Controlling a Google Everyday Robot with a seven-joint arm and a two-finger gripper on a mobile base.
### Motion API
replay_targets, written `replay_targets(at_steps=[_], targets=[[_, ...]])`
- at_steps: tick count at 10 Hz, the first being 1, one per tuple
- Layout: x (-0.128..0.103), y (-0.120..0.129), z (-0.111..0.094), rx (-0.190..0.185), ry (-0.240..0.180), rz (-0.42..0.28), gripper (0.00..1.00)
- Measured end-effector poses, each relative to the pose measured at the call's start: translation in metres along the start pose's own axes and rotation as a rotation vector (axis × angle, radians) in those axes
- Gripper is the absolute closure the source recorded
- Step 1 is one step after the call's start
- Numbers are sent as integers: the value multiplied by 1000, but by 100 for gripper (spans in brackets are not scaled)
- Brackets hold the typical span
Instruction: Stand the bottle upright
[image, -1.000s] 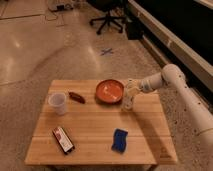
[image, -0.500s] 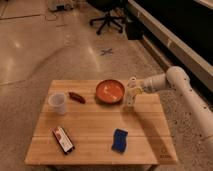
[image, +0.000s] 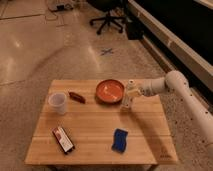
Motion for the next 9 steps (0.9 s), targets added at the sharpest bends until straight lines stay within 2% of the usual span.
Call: replay_targets(at_steps=[1,2,6,9], targets=[[-2,-4,1,-4,5,-4,22],[-3,-7,4,-6,9,-8,20],[-6,-22,14,-13,26,-30,20],[-7,-24,15,-15,29,-33,20]])
